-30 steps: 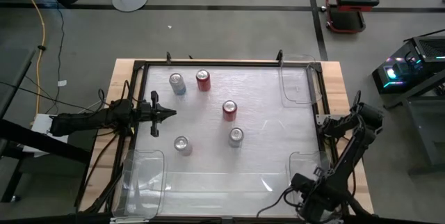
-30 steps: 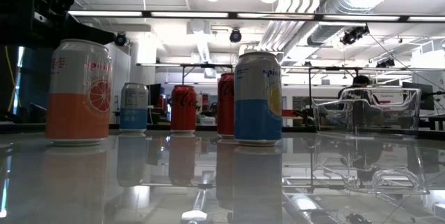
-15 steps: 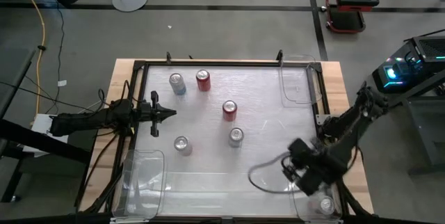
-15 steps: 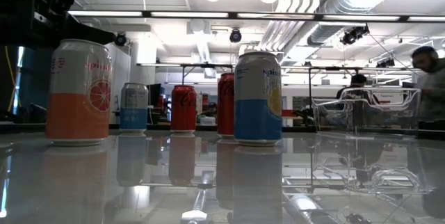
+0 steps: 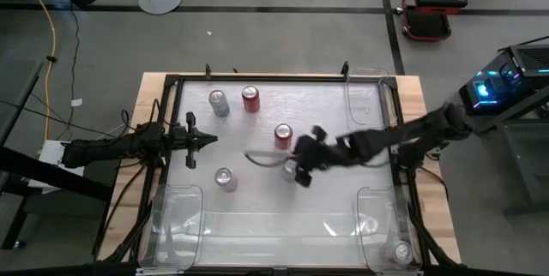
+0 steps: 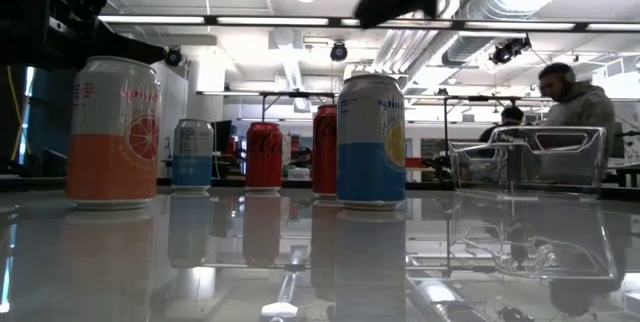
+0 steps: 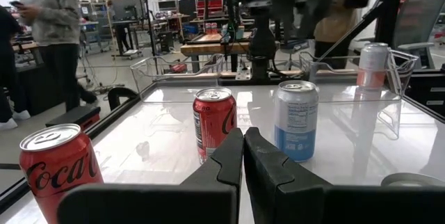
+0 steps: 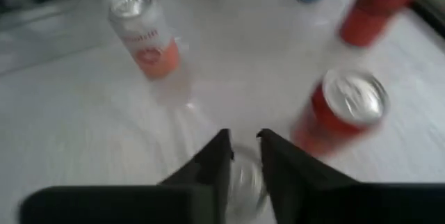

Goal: Sort soda cans
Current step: Put the orange-white soda can into the bottom right transparent bin

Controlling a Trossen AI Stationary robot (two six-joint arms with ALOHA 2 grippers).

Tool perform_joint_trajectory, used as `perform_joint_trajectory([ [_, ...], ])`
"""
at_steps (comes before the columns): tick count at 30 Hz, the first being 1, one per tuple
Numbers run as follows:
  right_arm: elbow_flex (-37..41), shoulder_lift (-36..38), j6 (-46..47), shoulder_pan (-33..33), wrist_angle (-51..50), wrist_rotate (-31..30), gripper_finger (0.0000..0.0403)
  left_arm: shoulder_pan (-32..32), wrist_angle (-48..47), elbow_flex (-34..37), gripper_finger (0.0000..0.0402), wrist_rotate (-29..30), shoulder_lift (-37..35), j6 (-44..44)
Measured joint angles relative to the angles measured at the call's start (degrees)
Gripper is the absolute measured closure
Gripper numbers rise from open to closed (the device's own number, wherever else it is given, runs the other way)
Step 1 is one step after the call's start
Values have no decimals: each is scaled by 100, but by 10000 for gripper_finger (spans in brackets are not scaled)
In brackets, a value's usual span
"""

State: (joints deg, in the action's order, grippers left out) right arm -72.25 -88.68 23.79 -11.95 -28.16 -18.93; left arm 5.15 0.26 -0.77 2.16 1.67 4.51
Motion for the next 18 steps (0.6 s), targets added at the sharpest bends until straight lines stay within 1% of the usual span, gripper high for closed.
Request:
perform_joint_trajectory([
  [2,0,-126,-335,401,346,597,273,0,0,0,397,0,0,0],
  [5,0,-260,-715,854,778,1198,209,0,1,1,397,-1,-2,0],
  [7,0,-372,-960,1048,1120,1564,171,0,-1,1,397,-1,0,0],
  [10,0,-584,-1432,1135,2182,1913,129,0,0,0,397,-1,-1,0],
  [12,-9,-811,-1865,1059,2981,1948,116,0,-1,1,397,0,0,0],
  [15,-11,-1308,-2298,900,4010,1960,112,0,0,1,397,-1,-1,2],
  [18,-185,-1854,-2474,796,4549,1986,112,0,0,0,397,0,0,0],
])
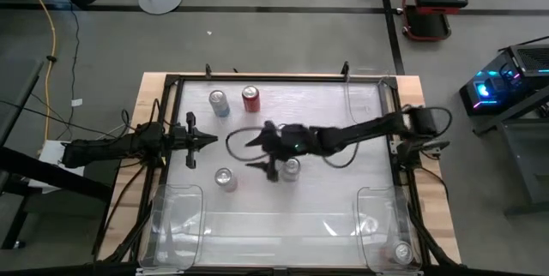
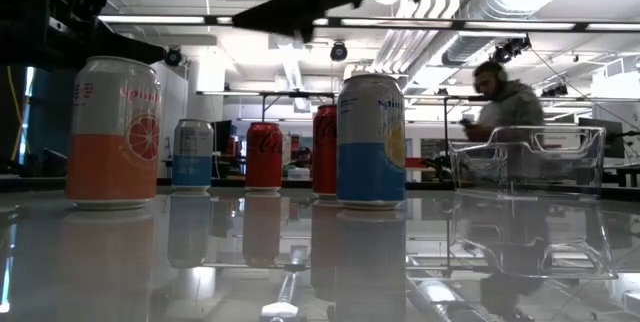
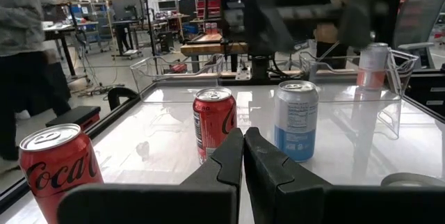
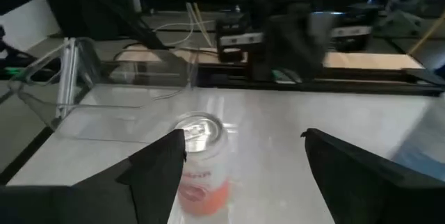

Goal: Sort soda cans
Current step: Put the orange-white soda can into the bottom right transparent bin

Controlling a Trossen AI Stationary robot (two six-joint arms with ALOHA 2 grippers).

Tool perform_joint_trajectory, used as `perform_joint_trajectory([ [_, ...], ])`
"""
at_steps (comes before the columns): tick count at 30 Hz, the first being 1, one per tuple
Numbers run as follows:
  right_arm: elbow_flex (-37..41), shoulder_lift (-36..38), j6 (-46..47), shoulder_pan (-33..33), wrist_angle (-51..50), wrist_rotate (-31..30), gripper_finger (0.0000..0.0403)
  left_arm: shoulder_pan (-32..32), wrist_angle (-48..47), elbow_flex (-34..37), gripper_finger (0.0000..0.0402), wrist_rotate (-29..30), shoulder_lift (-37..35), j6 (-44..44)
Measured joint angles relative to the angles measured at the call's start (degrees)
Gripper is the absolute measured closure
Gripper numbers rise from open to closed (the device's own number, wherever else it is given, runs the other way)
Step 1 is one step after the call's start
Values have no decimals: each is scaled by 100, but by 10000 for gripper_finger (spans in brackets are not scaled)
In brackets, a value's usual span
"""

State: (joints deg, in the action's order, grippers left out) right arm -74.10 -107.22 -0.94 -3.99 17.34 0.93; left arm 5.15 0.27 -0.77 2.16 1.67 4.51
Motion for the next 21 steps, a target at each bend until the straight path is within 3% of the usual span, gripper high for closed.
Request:
perform_joint_trajectory([
  [4,-679,-746,-185,-61,43,5,111,0,-1,0,397,-1,0,0],
  [9,-1584,-1467,-411,-169,-314,435,111,0,1,0,397,2,-1,2],
  [21,-3090,-2570,-542,-316,-1287,621,111,0,-2,-1,397,-3,0,-280],
])
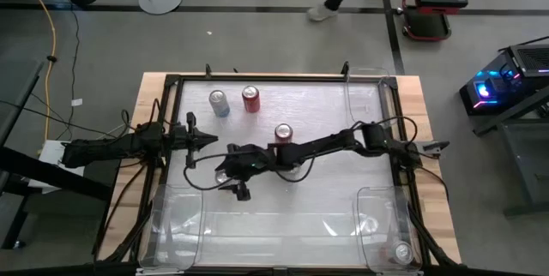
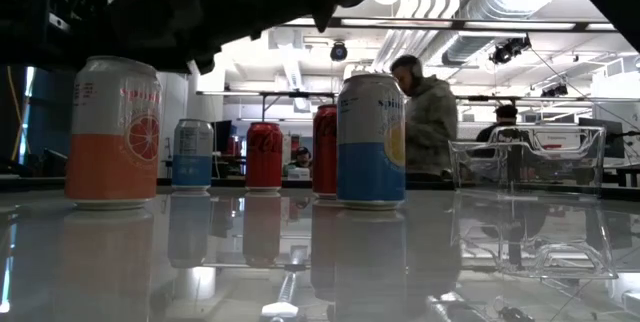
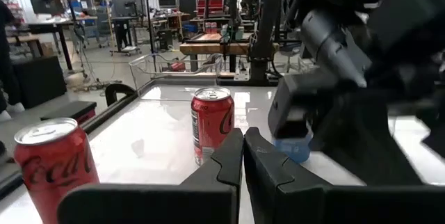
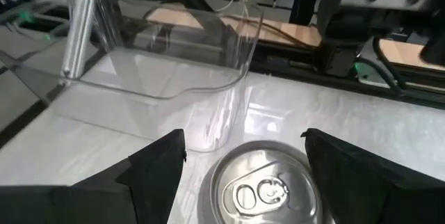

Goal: Sort soda cans
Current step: Put the orange-white soda can into the bottom right transparent bin

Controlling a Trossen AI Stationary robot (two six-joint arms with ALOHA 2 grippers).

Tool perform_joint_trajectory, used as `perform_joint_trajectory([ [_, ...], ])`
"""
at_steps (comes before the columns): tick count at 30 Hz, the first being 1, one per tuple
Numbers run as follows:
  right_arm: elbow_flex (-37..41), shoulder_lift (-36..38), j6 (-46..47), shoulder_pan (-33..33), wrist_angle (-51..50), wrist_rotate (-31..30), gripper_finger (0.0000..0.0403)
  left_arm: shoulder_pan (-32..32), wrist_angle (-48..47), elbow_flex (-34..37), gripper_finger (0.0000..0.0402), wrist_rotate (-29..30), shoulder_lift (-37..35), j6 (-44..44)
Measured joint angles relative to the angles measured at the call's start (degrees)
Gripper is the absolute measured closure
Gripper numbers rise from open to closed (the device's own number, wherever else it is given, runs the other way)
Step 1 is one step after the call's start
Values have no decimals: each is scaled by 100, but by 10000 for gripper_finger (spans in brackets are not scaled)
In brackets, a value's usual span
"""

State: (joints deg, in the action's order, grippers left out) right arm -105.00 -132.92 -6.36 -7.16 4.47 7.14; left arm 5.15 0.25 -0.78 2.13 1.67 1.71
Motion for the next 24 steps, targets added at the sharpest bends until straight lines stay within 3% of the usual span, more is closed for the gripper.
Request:
perform_joint_trajectory([
  [18,-80,-40,3,-19,-224,-83,110,0,0,2,397,2,0,-155],
  [22,-80,-40,-123,-28,-212,-134,88,0,0,2,397,2,-1,-155],
  [24,-78,-40,-224,-52,-199,-499,71,0,0,1,397,2,0,-157],
])
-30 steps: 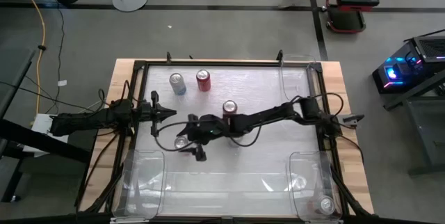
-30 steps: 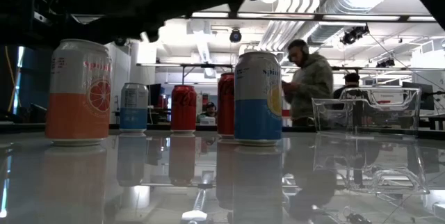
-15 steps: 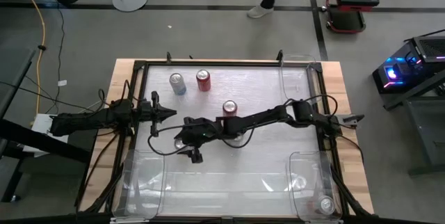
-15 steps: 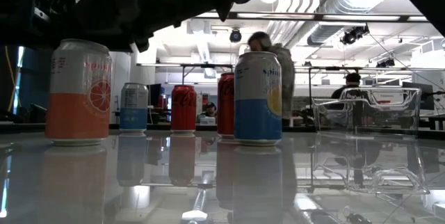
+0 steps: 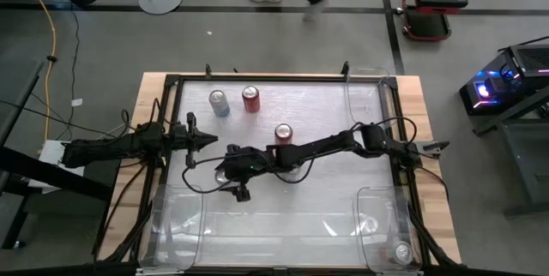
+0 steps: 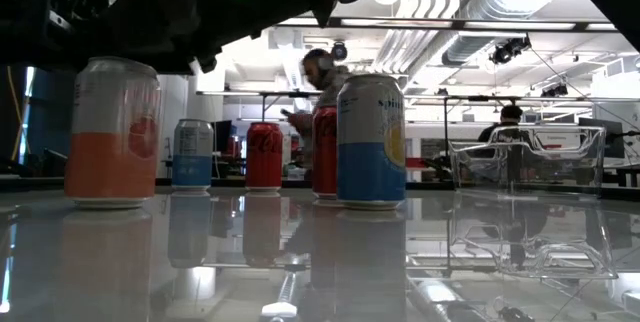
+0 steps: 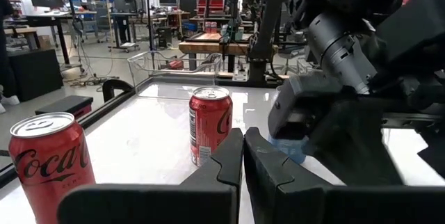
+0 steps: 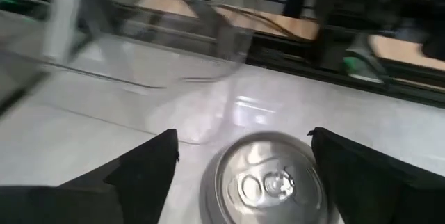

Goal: Sort soda cans
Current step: Put the orange-white soda can into the bottom right transparent bin

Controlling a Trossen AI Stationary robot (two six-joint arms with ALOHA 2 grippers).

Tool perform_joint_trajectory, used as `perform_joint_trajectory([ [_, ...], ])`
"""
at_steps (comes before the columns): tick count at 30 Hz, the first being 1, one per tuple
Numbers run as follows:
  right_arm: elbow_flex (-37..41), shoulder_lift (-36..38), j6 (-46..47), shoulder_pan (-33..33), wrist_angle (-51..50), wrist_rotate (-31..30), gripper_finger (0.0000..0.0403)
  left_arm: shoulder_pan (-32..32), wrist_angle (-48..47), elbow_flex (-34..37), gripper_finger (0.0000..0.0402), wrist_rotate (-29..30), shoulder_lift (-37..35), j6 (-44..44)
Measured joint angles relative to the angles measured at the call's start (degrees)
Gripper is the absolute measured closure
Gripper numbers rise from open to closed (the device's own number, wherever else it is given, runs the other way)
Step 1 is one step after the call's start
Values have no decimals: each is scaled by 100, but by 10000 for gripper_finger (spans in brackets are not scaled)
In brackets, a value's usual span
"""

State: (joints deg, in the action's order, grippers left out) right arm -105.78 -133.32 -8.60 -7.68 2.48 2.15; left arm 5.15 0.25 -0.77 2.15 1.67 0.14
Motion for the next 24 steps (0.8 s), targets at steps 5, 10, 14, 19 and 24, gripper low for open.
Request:
perform_joint_trajectory([
  [5,7,0,-201,4,-22,-190,57,0,0,1,397,0,0,0],
  [10,7,0,-114,24,-13,-154,56,0,0,1,397,0,0,0],
  [14,7,-114,214,99,66,209,56,0,0,1,397,0,0,0],
  [19,14,-258,370,208,121,543,56,0,0,0,397,4,0,0],
  [24,13,-251,363,208,164,536,57,0,0,1,397,0,7,0],
])
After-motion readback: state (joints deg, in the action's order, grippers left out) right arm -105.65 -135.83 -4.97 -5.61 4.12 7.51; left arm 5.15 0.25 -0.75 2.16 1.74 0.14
